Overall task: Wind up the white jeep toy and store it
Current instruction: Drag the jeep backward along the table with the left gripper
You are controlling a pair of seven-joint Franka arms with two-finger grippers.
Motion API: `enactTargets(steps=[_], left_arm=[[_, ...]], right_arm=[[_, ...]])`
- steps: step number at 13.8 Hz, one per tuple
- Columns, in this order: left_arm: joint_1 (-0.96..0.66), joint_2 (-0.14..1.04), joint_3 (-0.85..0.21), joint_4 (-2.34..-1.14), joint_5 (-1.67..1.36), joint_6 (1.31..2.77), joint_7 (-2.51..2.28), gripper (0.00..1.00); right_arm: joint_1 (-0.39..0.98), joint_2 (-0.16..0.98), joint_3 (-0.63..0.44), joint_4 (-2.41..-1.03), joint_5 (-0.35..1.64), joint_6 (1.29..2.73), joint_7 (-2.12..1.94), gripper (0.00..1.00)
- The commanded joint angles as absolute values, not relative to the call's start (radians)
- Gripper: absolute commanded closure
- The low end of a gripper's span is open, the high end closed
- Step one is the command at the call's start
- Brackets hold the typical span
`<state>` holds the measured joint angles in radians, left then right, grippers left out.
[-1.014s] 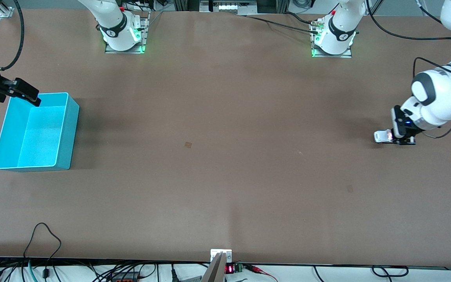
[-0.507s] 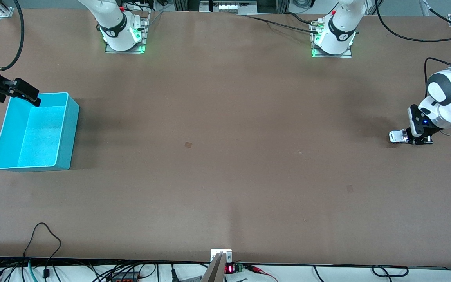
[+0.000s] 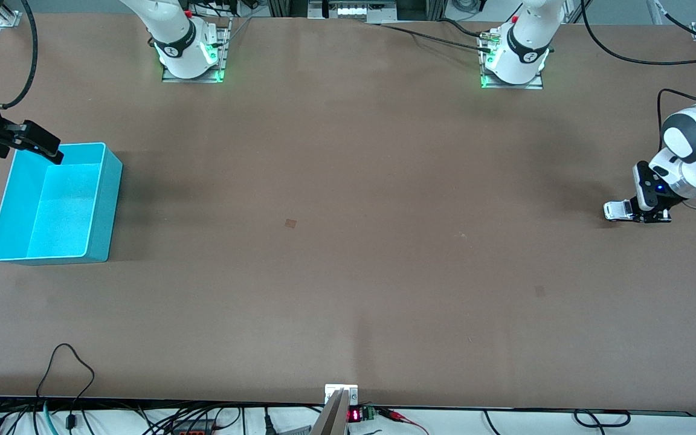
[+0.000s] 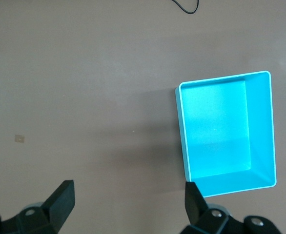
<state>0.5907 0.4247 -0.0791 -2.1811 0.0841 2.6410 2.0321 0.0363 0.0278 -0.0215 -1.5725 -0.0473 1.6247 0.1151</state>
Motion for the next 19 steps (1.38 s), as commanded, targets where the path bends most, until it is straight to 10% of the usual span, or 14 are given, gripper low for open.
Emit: enactTargets(steps=[1, 6, 9, 19], left_arm=[[0.609, 0.546, -0.077, -2.152, 0.100, 2.660, 2.091, 0.87], [0.609, 0.545, -0.080, -2.152, 0.100, 2.649, 2.092, 0.76], [0.612, 0.514, -0.092, -2.151, 0.100, 2.620, 2.091, 0.00], [0.604, 0.384, -0.166, -1.999, 0.097, 2.243, 1.988, 0.00]], right_arm=[[0.040, 0.025, -0.020, -1.569, -0.051, 1.624, 0.127, 0.00], [0.040, 0.028, -0.020, -1.569, -0.051, 1.624, 0.127, 0.00], [0.040, 0.028, -0.020, -1.569, -0.051, 1.624, 0.127, 0.00], [0.040, 0.028, -0.020, -1.569, -0.049, 1.624, 0.127, 0.00]])
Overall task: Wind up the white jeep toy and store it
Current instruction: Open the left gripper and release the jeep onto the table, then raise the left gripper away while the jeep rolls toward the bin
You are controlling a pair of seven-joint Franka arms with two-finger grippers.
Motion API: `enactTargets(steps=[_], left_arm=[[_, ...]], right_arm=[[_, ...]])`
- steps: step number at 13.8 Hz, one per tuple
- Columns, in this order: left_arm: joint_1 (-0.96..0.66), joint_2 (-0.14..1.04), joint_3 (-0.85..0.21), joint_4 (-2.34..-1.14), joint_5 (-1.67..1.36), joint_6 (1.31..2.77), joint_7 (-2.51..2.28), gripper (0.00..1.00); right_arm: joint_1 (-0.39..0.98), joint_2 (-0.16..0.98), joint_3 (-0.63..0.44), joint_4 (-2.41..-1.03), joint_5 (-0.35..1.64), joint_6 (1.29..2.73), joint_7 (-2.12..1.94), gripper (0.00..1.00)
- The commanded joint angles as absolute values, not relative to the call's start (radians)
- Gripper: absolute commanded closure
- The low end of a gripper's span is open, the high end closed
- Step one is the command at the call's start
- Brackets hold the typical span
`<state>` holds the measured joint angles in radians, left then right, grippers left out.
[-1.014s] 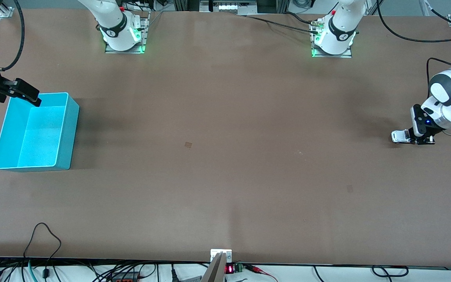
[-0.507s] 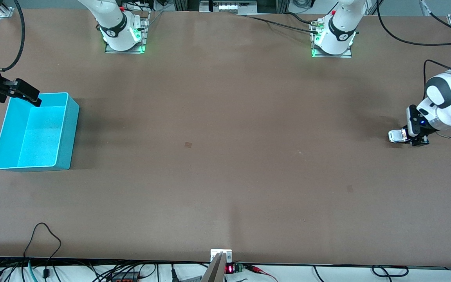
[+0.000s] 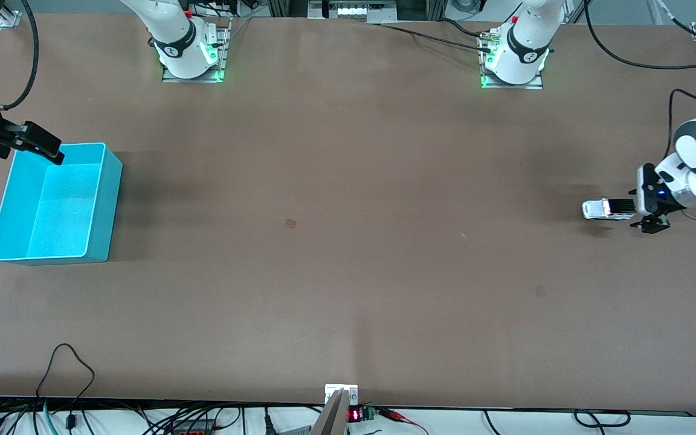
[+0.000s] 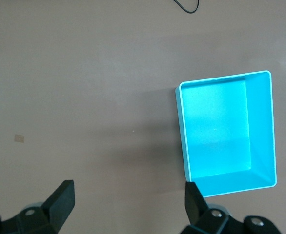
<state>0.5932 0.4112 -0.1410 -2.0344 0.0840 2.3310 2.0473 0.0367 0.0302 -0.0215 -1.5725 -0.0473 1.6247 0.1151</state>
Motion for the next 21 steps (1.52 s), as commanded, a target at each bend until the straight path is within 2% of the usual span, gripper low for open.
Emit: enactTargets(steps=[1, 4, 13, 18, 21], left_arm=[[0.604, 0.383, -0.169, -1.962, 0.097, 2.171, 1.938, 0.00], [0.598, 0.365, -0.176, -1.872, 0.100, 2.009, 1.795, 0.00], [0.433, 0.354, -0.198, -1.580, 0.114, 1.505, 1.128, 0.00], [0.425, 0.338, -0.334, -1.467, 0.115, 1.420, 0.720, 0.00], [0.327, 0.298, -0.284, -1.462, 0.118, 1.425, 0.547, 0.00]], right_arm=[[0.040, 0.028, -0.020, -1.569, -0.051, 1.624, 0.127, 0.00], [0.040, 0.028, -0.020, -1.569, -0.051, 1.624, 0.127, 0.00], [0.040, 0.028, -0.020, -1.569, -0.051, 1.624, 0.127, 0.00], [0.040, 0.028, -0.020, -1.569, -0.051, 1.624, 0.127, 0.00], [0.040, 0.028, -0.020, -1.569, -0.051, 1.624, 0.127, 0.00]])
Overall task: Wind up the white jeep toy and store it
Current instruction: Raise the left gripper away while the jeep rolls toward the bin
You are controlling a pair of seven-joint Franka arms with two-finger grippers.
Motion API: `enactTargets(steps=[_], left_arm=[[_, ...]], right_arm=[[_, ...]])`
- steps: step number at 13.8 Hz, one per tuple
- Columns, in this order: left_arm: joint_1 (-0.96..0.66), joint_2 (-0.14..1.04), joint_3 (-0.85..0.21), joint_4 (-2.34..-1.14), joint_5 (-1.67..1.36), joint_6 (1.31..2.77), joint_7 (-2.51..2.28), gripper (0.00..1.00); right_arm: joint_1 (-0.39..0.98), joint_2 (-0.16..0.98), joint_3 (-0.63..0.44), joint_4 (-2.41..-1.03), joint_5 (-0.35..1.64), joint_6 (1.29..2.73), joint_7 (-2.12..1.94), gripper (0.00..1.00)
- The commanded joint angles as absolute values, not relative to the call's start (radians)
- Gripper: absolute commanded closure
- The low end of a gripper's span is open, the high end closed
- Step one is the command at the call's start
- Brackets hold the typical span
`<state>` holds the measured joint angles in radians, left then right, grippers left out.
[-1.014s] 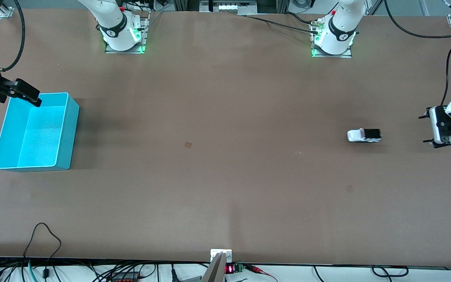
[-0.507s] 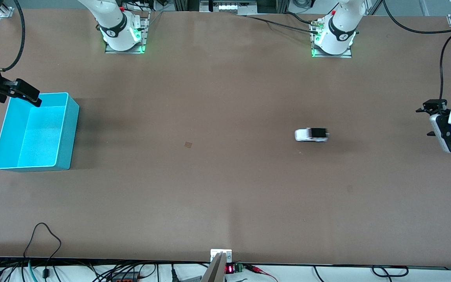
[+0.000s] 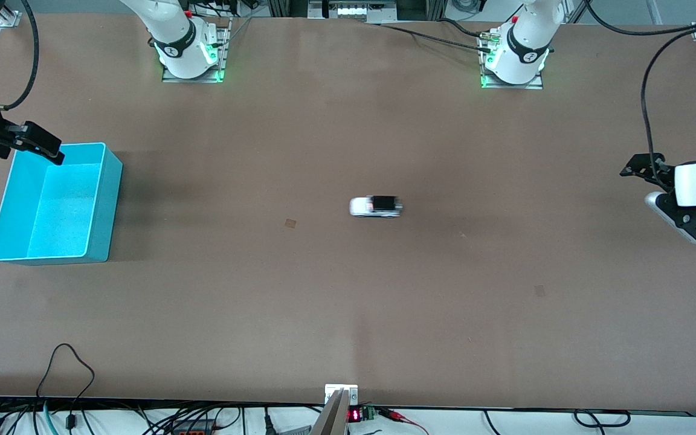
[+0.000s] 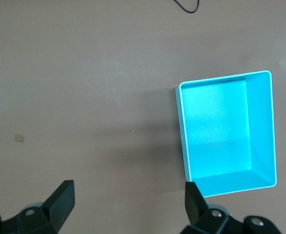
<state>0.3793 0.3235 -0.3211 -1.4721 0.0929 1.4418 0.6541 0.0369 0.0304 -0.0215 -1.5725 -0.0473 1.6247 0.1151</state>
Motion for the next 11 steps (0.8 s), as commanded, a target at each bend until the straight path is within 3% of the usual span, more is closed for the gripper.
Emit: enactTargets(steps=[1, 5, 6, 8, 11], left_arm=[[0.287, 0.270, -0.258, -1.471, 0.117, 1.431, 0.437, 0.00], [0.204, 0.210, -0.190, -1.485, 0.080, 1.538, 0.051, 0.00], [0.152, 0.181, -0.139, -1.517, 0.054, 1.569, 0.043, 0.00], [-0.002, 0.141, 0.060, -1.557, -0.050, 1.615, 0.029, 0.00], [-0.028, -0.006, 0.089, -1.757, -0.071, 1.820, 0.028, 0.00]], right_arm=[[0.040, 0.028, -0.020, -1.569, -0.051, 1.624, 0.127, 0.00], [0.040, 0.029, -0.020, -1.569, -0.051, 1.624, 0.127, 0.00], [0.040, 0.029, -0.020, -1.569, -0.051, 1.624, 0.127, 0.00], [0.040, 0.028, -0.020, -1.568, -0.051, 1.624, 0.127, 0.00], [0.040, 0.029, -0.020, -1.568, -0.051, 1.624, 0.127, 0.00]])
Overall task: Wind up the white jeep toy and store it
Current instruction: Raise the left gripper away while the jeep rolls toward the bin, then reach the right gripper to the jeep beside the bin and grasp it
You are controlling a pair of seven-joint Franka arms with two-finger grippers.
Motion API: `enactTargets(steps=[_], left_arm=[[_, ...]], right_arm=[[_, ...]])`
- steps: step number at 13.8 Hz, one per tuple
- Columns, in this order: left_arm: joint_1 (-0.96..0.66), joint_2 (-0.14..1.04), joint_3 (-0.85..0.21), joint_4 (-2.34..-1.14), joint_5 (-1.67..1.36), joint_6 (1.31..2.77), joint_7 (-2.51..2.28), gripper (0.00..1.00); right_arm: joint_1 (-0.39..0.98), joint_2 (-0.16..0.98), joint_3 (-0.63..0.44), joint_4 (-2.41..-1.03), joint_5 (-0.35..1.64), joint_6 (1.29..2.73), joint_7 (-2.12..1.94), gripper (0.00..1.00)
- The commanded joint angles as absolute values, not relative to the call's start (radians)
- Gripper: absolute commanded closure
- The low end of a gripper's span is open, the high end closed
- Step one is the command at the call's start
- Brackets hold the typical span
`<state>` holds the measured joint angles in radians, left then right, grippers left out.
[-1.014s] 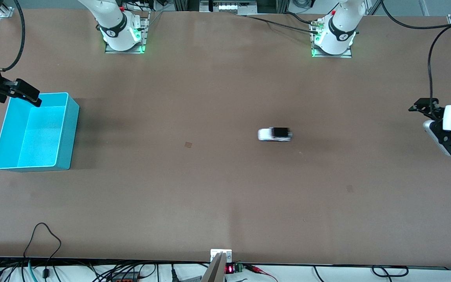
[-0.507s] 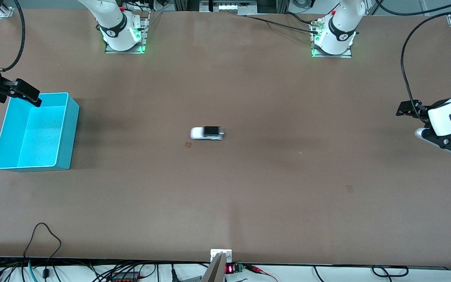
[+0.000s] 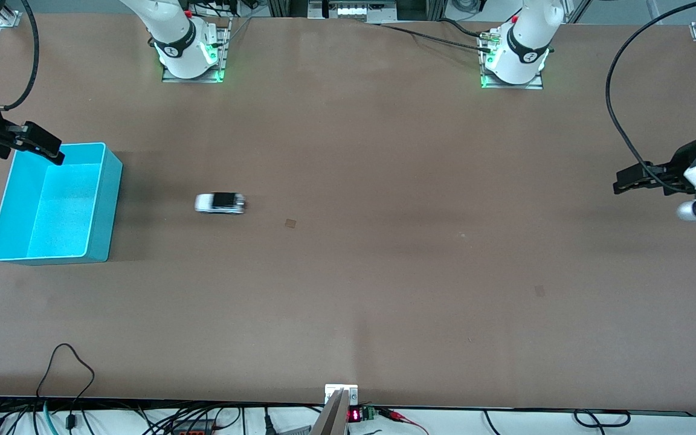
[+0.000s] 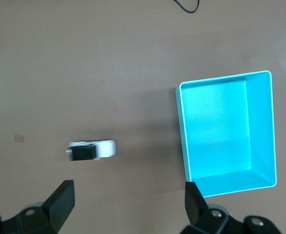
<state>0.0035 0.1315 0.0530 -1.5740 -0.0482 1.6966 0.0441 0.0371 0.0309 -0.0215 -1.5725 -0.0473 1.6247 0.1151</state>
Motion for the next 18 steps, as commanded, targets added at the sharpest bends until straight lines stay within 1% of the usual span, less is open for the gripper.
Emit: enactTargets(steps=[1, 6, 8, 10, 12, 15, 18], left_arm=[[-0.026, -0.020, 0.089, -1.787, -0.069, 1.834, 0.028, 0.00], [-0.009, -0.021, 0.084, -1.792, -0.063, 1.829, 0.029, 0.00], [-0.008, -0.017, 0.087, -1.780, -0.063, 1.789, 0.029, 0.00], [-0.008, -0.015, 0.089, -1.772, -0.063, 1.783, 0.031, 0.00], [-0.008, -0.015, 0.087, -1.772, -0.063, 1.782, 0.037, 0.00], [-0.012, -0.015, 0.077, -1.763, -0.014, 1.782, 0.037, 0.00], [-0.011, -0.018, 0.069, -1.761, 0.011, 1.760, 0.044, 0.00]], right_arm=[[0.040, 0.028, -0.020, -1.569, -0.051, 1.624, 0.127, 0.00], [0.047, 0.032, -0.020, -1.569, -0.051, 1.624, 0.127, 0.00], [0.052, 0.038, -0.020, -1.568, -0.051, 1.624, 0.124, 0.00], [0.051, 0.038, -0.020, -1.569, -0.051, 1.624, 0.115, 0.00], [0.034, 0.023, -0.040, -1.568, -0.032, 1.594, -0.039, 0.00], [0.029, 0.029, -0.049, -1.568, 0.009, 1.591, -0.139, 0.00], [0.026, 0.035, -0.052, -1.572, 0.011, 1.586, -0.378, 0.00]])
